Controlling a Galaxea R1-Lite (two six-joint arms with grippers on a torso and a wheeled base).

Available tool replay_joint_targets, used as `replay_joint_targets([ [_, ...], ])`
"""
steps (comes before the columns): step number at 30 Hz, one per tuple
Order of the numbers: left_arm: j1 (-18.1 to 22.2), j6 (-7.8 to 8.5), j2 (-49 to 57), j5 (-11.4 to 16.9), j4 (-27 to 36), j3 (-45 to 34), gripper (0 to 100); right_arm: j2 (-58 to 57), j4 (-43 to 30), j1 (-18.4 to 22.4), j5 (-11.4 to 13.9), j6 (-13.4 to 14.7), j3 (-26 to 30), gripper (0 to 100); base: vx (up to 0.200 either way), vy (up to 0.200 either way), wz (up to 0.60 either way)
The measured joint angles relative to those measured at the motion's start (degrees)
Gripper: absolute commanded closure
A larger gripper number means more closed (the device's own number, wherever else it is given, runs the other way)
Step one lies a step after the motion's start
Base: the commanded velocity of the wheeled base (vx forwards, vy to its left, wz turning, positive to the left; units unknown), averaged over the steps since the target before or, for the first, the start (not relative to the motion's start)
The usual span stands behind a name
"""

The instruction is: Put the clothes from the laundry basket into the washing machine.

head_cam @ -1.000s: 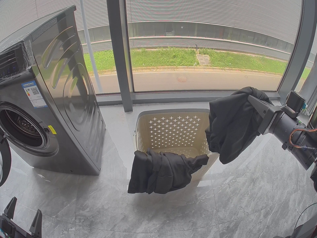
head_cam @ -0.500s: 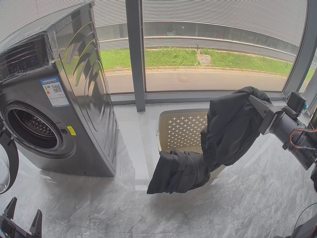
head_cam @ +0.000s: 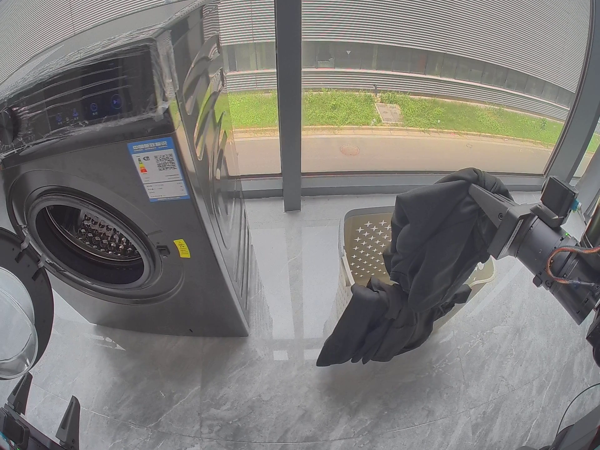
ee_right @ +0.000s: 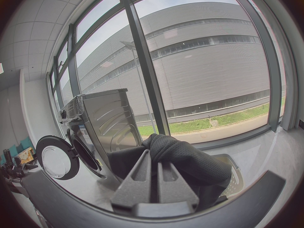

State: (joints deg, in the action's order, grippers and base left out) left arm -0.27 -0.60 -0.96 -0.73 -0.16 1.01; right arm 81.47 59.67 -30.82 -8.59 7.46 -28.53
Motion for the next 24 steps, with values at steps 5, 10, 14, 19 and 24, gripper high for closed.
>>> replay_joint_targets([
  [5, 0.0, 0.0, 0.0, 0.0, 0.0, 0.0, 0, 0.0, 0.0, -0.2, 0.0, 0.0, 0.1, 100, 0.0, 0.2, 0.0],
  [10, 0.0, 0.0, 0.0, 0.0, 0.0, 0.0, 0, 0.1, -0.1, -0.5, 0.1, 0.0, 0.1, 100, 0.0, 0.2, 0.0],
  [14, 0.0, 0.0, 0.0, 0.0, 0.0, 0.0, 0, 0.2, -0.1, -0.5, 0.1, 0.0, 0.0, 100, 0.0, 0.2, 0.0],
  [19, 0.0, 0.0, 0.0, 0.0, 0.0, 0.0, 0, 0.2, 0.0, -0.6, 0.1, 0.0, 0.0, 100, 0.0, 0.08, 0.0],
  [24, 0.0, -0.06, 0.0, 0.0, 0.0, 0.0, 0, 0.2, 0.0, -0.7, 0.1, -0.1, 0.0, 100, 0.0, 0.0, 0.0],
])
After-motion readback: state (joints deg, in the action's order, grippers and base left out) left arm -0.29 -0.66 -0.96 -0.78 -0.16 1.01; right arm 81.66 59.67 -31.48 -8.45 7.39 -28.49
